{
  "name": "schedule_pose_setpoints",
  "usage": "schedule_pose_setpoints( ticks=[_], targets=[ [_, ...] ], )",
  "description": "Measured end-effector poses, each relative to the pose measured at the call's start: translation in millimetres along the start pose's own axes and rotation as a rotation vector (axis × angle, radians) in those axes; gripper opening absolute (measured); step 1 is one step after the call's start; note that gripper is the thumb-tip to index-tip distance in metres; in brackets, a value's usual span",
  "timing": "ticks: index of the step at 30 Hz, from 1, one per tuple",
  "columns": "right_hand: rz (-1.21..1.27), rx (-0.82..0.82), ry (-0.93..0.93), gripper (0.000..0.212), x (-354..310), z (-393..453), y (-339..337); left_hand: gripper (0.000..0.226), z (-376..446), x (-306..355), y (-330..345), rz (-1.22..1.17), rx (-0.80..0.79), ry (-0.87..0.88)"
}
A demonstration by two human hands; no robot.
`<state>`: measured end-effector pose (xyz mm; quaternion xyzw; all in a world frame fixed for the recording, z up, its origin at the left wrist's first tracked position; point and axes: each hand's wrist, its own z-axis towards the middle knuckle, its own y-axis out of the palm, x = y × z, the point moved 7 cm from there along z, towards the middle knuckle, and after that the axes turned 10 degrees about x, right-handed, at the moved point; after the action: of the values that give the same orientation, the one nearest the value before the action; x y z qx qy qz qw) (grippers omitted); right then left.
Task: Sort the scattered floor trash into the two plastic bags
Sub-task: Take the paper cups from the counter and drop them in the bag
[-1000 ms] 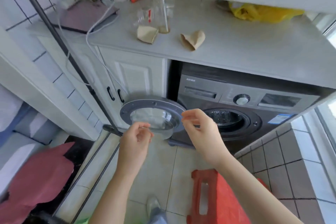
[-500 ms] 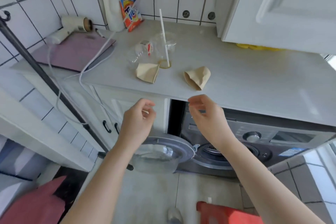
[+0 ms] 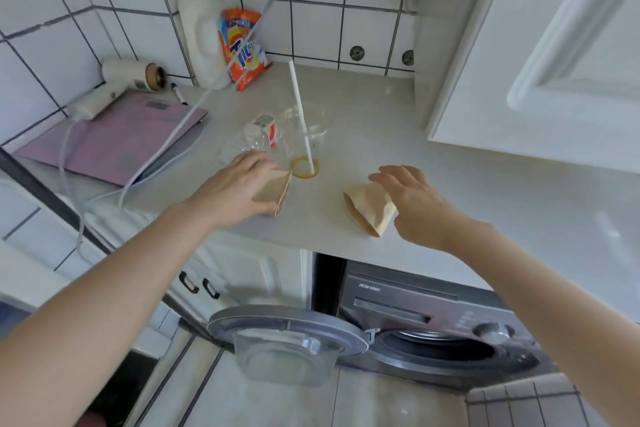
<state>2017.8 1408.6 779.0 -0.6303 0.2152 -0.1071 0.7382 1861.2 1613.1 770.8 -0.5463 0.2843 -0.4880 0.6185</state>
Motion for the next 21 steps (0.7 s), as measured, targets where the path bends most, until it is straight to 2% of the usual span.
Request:
schedule_pose_setpoints(
  ticks=[2, 6, 9, 11, 15, 18, 21],
  targets=[
    [-0.083, -0.115, -0.039, 0.09, 7.5, 4.5, 6.3, 0.082, 8.8, -7.1, 6.4, -0.02, -0.09, -0.009],
    [-0.152, -0.227, -0.113, 0.097, 9.1, 10.2, 17.2, 0.088, 9.7, -10.3, 25.6, -0.006, -0.19, -0.008],
    [-0.161, -0.261, -0.152, 0.091, 6.7, 14.0, 27.1, 0.082, 5.8, -12.2, 37.2, 0.014, -0.238, -0.042],
    [-0.152, -0.271, -0.182, 0.087, 4.0, 15.0, 30.1, 0.07, 4.1, -10.3, 38.7, 0.021, -0.227, -0.036],
    [-0.156, -0.227, -0.211, 0.075, 0.6, 14.8, 32.9, 0.039, 0.6, -11.8, 38.0, -0.042, -0.172, -0.062],
    [-0.188, -0.138, -0.244, 0.053, -3.8, 15.1, 34.4, 0.031, -4.7, -6.3, 35.2, -0.08, -0.125, -0.084],
    [-0.081, -0.035, -0.3, 0.038, -12.8, 14.2, 35.6, 0.025, -15.4, -2.6, 28.7, -0.147, -0.017, -0.167]
  ],
)
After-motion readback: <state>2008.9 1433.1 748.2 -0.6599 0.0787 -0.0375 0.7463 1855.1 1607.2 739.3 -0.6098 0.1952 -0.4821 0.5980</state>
